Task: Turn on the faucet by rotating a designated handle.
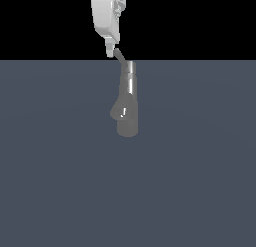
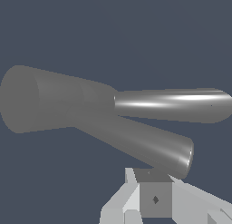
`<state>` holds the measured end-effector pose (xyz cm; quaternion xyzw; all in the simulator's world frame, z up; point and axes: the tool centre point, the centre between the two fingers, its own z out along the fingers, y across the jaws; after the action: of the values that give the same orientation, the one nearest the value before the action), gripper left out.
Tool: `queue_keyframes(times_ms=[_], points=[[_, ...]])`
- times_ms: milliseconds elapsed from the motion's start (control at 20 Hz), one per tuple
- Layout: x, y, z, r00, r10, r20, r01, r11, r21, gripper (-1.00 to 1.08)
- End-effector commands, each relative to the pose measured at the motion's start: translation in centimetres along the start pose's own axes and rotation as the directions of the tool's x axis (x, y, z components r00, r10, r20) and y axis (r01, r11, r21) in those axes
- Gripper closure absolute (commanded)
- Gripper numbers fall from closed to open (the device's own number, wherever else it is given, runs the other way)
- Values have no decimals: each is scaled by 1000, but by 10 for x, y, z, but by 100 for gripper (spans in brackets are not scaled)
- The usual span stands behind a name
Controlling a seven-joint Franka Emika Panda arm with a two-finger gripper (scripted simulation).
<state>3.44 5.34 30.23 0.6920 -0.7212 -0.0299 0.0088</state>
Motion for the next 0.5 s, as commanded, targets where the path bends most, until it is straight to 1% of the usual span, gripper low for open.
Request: queue_keyframes(times_ms=[0,450], points=[[14,0,0,1000,4,-1,-4,1000,-1,108],[81,4,-1,1000,9,-2,-9,1000,-5,108]])
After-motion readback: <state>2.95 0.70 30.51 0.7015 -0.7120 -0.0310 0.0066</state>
